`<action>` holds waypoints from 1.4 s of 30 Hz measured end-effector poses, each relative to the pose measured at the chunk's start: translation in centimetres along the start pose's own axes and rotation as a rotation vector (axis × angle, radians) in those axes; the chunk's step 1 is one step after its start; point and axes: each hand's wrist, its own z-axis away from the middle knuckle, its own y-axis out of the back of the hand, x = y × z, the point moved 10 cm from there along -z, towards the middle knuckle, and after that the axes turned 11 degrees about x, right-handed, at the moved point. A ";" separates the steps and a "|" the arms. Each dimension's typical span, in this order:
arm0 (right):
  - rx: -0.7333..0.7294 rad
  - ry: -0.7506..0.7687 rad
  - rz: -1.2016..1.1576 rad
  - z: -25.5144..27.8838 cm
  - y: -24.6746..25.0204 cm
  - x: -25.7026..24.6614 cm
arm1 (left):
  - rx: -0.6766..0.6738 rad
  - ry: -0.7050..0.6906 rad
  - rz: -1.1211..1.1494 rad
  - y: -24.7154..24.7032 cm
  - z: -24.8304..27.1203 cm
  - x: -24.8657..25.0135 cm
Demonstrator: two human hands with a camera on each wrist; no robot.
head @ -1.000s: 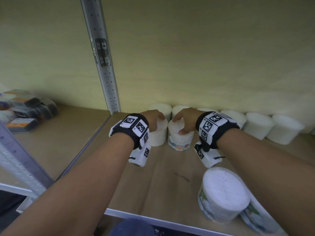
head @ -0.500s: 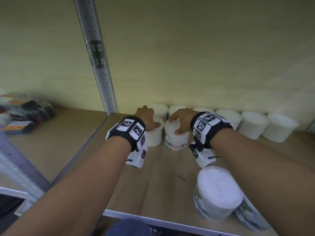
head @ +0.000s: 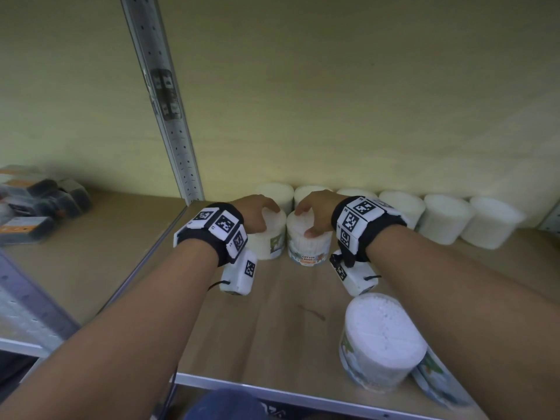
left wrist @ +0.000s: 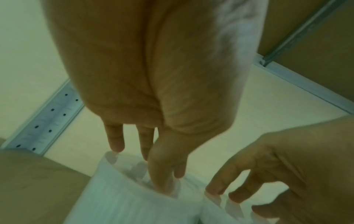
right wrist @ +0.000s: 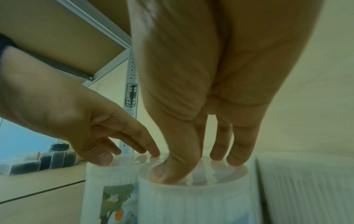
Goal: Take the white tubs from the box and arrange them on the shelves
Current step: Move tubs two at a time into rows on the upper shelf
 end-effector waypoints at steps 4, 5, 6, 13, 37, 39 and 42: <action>0.005 0.001 0.015 -0.1 0.0 -0.1 | 0.079 0.041 0.105 0.4 0.1 -0.8; 0.007 0.001 0.020 -0.1 0.0 -0.1 | 0.124 0.061 0.103 0.6 0.0 -1.1; 0.009 0.000 0.022 -0.1 0.0 -0.1 | 0.169 0.080 0.093 0.7 0.0 -1.5; 0.004 -0.004 0.027 -0.2 0.0 0.0 | 0.245 0.113 -0.037 0.2 -0.3 -1.7; 0.030 0.010 0.026 -0.8 -0.4 0.2 | 0.259 0.112 -0.088 0.1 -0.7 -1.3; 0.032 0.014 0.028 -0.8 -0.4 0.2 | 0.248 0.101 -0.111 0.1 -0.8 -1.1; 0.029 0.020 0.027 -1.0 -0.5 0.2 | 0.198 0.074 -0.103 0.0 -0.9 -0.8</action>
